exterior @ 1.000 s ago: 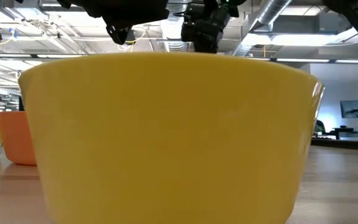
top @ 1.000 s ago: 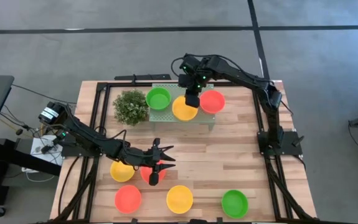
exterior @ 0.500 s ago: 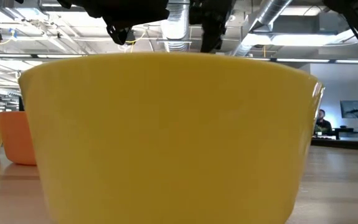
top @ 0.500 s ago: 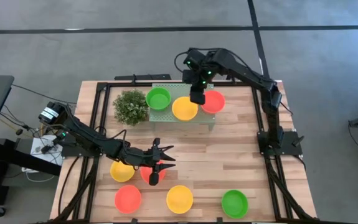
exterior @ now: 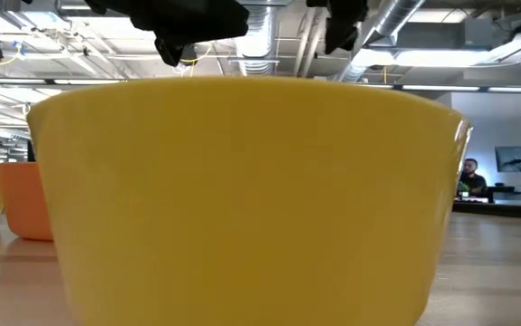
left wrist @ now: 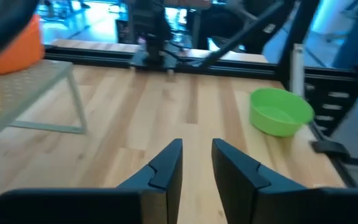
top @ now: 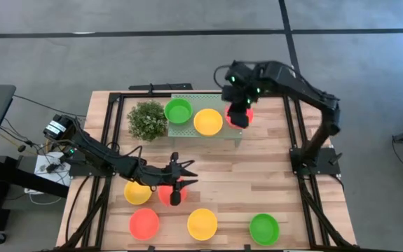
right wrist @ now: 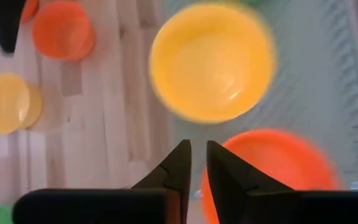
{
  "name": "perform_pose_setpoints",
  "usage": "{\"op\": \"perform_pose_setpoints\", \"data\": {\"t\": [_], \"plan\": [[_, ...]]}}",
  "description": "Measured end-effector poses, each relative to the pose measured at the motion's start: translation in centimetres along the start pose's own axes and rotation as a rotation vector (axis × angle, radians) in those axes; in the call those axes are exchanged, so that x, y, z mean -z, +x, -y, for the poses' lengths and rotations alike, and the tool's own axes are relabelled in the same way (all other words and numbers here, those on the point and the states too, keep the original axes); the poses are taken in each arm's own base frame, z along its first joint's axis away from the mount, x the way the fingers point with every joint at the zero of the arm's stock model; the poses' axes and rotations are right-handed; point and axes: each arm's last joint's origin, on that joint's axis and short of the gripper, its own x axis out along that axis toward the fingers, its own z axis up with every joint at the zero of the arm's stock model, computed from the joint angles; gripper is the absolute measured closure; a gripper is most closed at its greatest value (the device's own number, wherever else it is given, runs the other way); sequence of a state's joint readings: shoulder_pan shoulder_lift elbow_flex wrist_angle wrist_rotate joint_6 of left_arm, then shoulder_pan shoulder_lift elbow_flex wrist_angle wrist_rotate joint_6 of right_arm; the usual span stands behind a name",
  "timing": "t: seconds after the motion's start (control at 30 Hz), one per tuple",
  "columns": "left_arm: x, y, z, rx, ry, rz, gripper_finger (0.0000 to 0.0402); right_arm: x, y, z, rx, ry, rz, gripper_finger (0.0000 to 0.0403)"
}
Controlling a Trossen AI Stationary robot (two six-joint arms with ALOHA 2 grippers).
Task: Pick & Place Mini bowls
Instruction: Stack the yellow bowl on the yellow bowl on the shelf
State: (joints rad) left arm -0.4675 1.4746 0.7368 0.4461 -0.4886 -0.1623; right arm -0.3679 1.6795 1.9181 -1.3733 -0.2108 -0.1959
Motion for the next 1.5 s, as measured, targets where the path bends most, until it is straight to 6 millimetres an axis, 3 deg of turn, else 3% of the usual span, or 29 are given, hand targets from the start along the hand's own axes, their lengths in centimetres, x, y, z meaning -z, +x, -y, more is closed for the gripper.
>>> {"op": "perform_pose_setpoints", "data": {"t": [0.17, 0.3, 0.43, 0.57, 0.83, 1.03, 1.27, 1.5], "plan": [[-0.1, 0.1, -0.2, -0.01, -0.026, 0.005, 0.0353, 4.3, 3.1, -1.8, -0.031, -0.026, -0.041, 0.0394], [-0.1, 0.2, -0.5, -0.023, -0.039, 0.009, 0.0394, 7.3, 3.5, -3.1, -0.034, -0.039, 0.065, 0.0396], [-0.3, 0.7, -1.5, -0.063, -0.055, 0.014, 0.0395, 8.6, 4.9, -4.6, -0.053, -0.044, 0.268, 0.0398], [-0.4, 1.0, -2.4, -0.095, -0.056, 0.016, 0.0395, 9.2, 8.1, -6.4, -0.099, -0.118, 0.395, 0.04], [-0.6, 1.0, -2.6, -0.169, -0.021, 0.036, 0.0395, 7.1, 14.5, -8.7, 0.014, -0.119, 0.507, 0.0402], [-0.6, 1.0, -2.6, -0.178, -0.022, 0.04, 0.0396, 5.2, 17.1, -8.7, 0.146, -0.073, 0.476, 0.0402], [-0.7, 1.0, -2.6, -0.176, -0.013, 0.045, 0.0395, 3.5, 17.4, -8.1, 0.251, -0.056, 0.485, 0.0402], [-0.6, 0.7, -2.0, -0.155, -0.006, 0.045, 0.0393, 3.1, 16.1, -7.9, 0.263, -0.073, 0.493, 0.0402]]}}
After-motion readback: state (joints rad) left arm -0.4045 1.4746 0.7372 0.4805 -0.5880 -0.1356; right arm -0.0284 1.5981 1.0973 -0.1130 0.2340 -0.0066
